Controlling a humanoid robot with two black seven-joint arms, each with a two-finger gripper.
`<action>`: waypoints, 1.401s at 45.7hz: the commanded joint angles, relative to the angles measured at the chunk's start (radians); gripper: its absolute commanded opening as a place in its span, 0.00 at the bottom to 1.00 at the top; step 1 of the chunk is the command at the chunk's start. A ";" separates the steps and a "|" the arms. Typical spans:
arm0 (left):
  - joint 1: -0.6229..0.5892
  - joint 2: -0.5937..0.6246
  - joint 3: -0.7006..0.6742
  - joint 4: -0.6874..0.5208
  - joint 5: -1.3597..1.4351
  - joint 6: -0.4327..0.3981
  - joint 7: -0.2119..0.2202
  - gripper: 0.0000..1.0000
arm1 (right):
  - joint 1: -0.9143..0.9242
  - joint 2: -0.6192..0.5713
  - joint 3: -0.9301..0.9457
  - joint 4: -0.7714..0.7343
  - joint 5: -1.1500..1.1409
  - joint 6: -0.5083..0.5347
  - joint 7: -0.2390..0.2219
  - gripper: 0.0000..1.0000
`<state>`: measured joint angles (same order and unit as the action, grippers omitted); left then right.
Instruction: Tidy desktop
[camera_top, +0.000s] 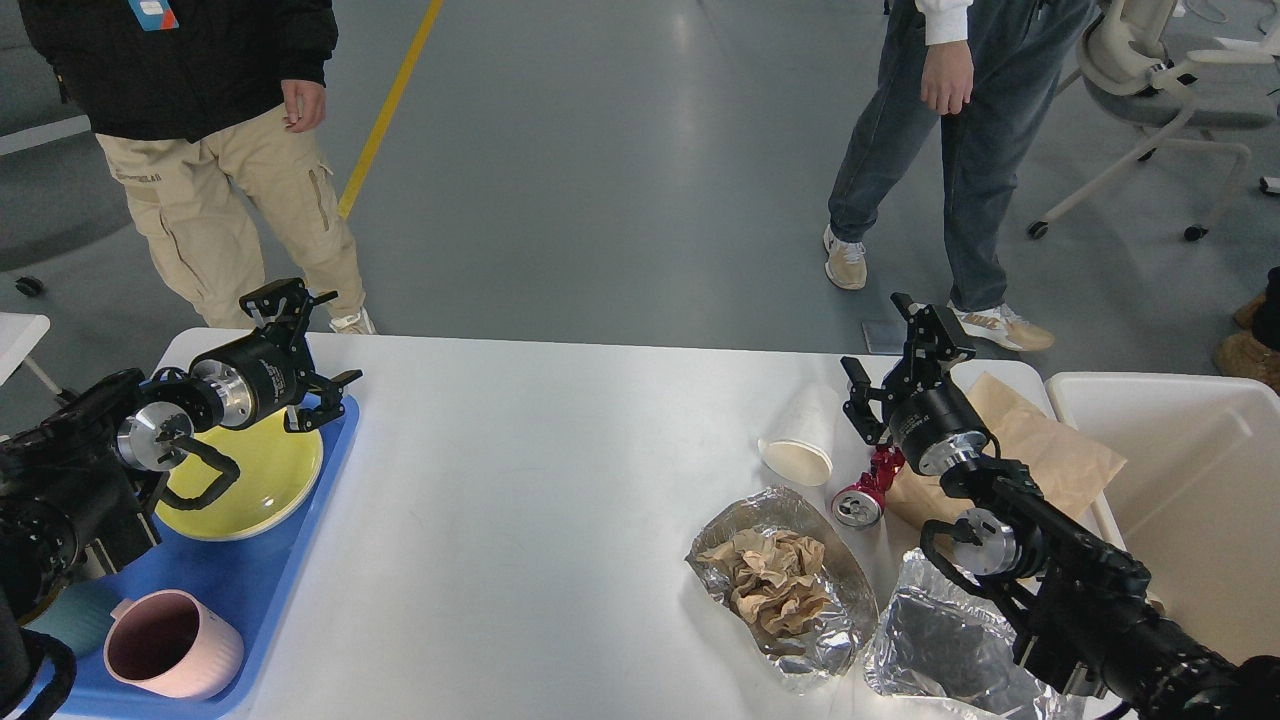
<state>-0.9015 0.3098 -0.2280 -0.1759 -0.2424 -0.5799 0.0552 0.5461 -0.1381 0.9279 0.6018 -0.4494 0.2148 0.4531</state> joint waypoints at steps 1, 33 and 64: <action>0.015 0.000 -0.027 0.003 0.000 -0.031 -0.002 0.96 | 0.000 0.000 0.000 0.000 0.000 0.000 -0.001 1.00; 0.033 -0.006 -0.074 0.004 0.012 -0.029 -0.020 0.96 | 0.000 0.000 0.000 0.001 0.000 0.000 -0.001 1.00; 0.033 -0.008 -0.074 0.004 0.012 -0.028 -0.020 0.96 | 0.000 0.000 0.000 0.000 0.000 0.000 -0.001 1.00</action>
<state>-0.8682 0.3022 -0.3022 -0.1718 -0.2300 -0.6074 0.0353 0.5461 -0.1381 0.9280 0.6019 -0.4495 0.2148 0.4531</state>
